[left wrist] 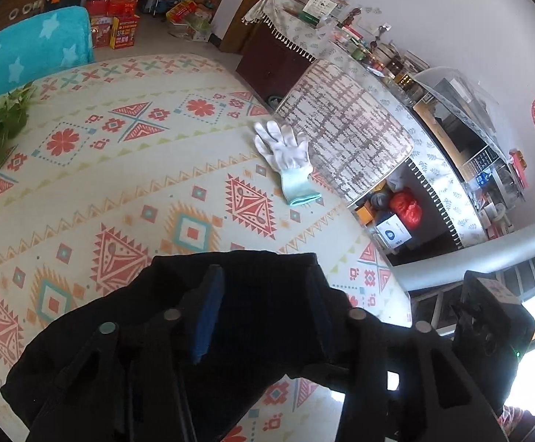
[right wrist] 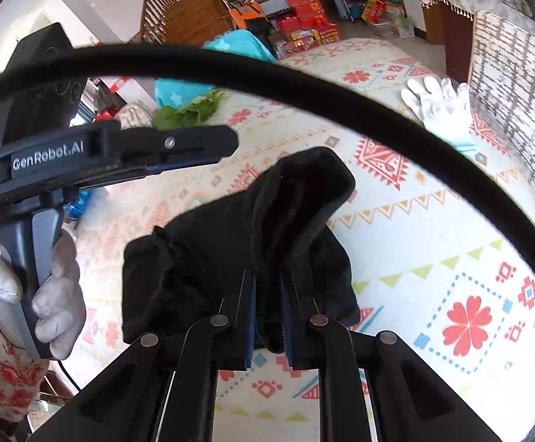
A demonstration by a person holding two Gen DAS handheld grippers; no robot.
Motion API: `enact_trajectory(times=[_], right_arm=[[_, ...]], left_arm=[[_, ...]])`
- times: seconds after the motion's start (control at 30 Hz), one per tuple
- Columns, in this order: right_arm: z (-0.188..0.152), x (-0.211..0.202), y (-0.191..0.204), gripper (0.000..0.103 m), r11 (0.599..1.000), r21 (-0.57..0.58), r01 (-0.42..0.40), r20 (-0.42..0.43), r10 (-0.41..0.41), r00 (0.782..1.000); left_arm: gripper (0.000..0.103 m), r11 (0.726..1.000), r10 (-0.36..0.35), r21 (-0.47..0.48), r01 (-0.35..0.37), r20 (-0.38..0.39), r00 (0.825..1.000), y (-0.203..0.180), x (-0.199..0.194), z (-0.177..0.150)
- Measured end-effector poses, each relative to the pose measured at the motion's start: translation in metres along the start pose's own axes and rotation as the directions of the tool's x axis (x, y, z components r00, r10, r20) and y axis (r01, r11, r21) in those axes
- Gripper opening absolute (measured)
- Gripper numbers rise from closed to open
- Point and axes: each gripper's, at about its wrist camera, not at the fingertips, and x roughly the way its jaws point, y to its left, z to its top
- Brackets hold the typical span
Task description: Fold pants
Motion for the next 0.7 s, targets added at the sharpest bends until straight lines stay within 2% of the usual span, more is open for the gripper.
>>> enact_trajectory(times=[0.1,0.13,0.2,0.3,0.33,0.37,0.4,0.53,0.7], right_arm=[[-0.007,-0.003,-0.002,0.013,1.000,0.013,0.004,0.006,-0.004,1.000],[-0.007,-0.001,-0.002,0.013,1.000,0.017,0.003,0.009,-0.003,1.000],[-0.009,-0.002,-0.003,0.013,1.000,0.016,-0.001,0.015,0.000,1.000],[-0.012,-0.001,-0.003,0.013,1.000,0.012,-0.012,0.016,0.012,1.000],[-0.013,0.001,-0.005,0.013,1.000,0.013,-0.017,0.015,0.017,1.000],[-0.014,0.001,-0.006,0.013,1.000,0.016,-0.019,0.012,0.019,1.000],[-0.014,0.002,-0.008,0.013,0.999,0.022,-0.025,0.009,0.025,1.000],[-0.012,0.004,-0.012,0.013,0.998,0.032,-0.047,-0.007,0.047,0.999],[-0.005,0.009,0.000,0.013,0.997,0.007,-0.079,-0.031,0.079,0.996]], left_arm=[[0.051,1.000,-0.023,0.011,0.023,-0.024,0.999,-0.010,0.016,0.005],[0.057,0.999,-0.013,0.031,0.014,-0.030,0.999,-0.016,0.022,0.007],[0.059,0.997,0.008,0.074,-0.004,-0.050,0.999,-0.030,0.034,0.009],[0.058,0.987,0.099,0.141,-0.082,-0.112,0.989,-0.045,0.061,0.010],[0.049,0.982,0.124,0.161,-0.102,-0.133,0.983,-0.047,0.069,0.008],[0.023,0.977,0.146,0.176,-0.118,-0.151,0.978,-0.047,0.076,0.007],[0.016,0.977,0.149,0.179,-0.117,-0.176,0.973,-0.046,0.082,0.006],[0.013,0.982,0.126,0.161,-0.101,-0.152,0.980,-0.041,0.068,0.004],[0.007,0.993,0.086,0.090,-0.079,-0.074,0.994,-0.019,0.015,0.004]])
